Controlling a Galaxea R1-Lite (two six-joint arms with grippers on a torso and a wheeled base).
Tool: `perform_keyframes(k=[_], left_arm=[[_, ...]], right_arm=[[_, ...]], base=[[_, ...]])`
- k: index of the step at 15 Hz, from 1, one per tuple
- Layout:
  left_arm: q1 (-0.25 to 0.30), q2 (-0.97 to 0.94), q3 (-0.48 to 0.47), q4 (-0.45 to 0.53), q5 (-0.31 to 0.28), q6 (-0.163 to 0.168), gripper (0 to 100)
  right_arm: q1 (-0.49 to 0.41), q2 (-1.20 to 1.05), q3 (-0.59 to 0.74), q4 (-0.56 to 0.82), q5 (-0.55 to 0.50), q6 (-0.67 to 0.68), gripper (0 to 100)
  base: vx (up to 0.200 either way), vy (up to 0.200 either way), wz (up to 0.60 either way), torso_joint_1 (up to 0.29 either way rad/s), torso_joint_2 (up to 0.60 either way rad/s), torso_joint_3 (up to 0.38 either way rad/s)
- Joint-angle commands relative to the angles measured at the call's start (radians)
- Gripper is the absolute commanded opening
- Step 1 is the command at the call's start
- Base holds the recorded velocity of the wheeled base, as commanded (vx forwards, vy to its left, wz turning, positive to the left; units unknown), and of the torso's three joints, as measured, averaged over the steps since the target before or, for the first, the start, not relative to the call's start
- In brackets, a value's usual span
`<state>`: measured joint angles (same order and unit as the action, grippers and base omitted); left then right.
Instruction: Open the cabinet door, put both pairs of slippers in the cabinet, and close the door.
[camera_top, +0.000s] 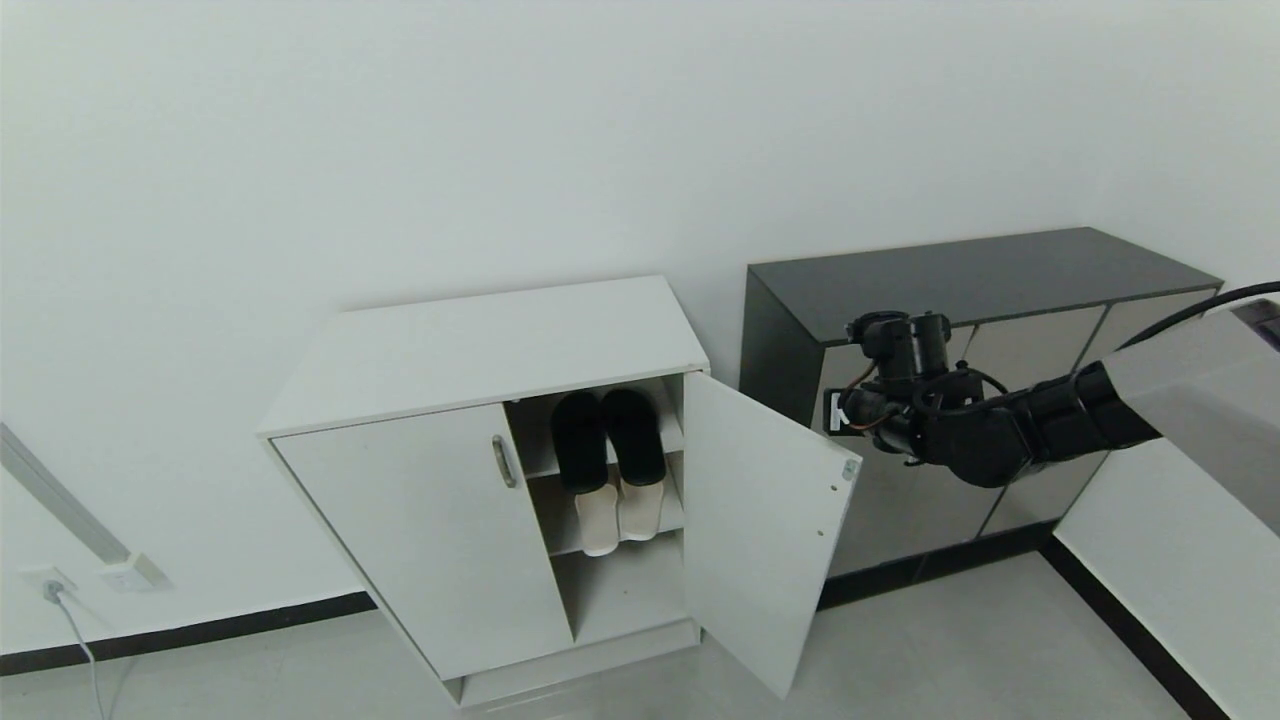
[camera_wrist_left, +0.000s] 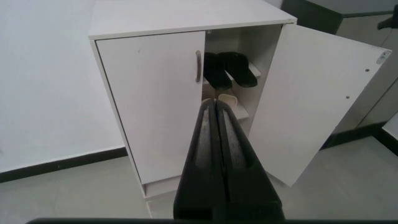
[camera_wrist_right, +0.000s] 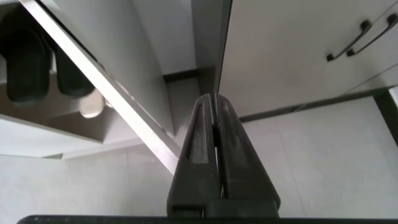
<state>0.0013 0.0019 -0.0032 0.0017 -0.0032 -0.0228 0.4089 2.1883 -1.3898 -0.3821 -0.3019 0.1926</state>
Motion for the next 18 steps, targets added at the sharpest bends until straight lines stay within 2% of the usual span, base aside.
perform_keyframes(k=[1, 12, 18], left_arm=[[0.0, 0.0, 0.0, 0.0, 0.0, 0.0, 0], [0.0, 0.0, 0.0, 0.0, 0.0, 0.0, 0], [0.0, 0.0, 0.0, 0.0, 0.0, 0.0, 0]], right_arm=[[0.002, 0.018, 0.012, -0.001, 0.0, 0.004, 0], [0.018, 0.041, 0.058, -0.035, 0.0, 0.007, 0], [0.11, 0.001, 0.175, -0.133, -0.006, 0.004, 0]], base=[[0.0, 0.0, 0.0, 0.0, 0.0, 0.0], [0.0, 0.0, 0.0, 0.0, 0.0, 0.0], [0.0, 0.0, 0.0, 0.0, 0.0, 0.0]])
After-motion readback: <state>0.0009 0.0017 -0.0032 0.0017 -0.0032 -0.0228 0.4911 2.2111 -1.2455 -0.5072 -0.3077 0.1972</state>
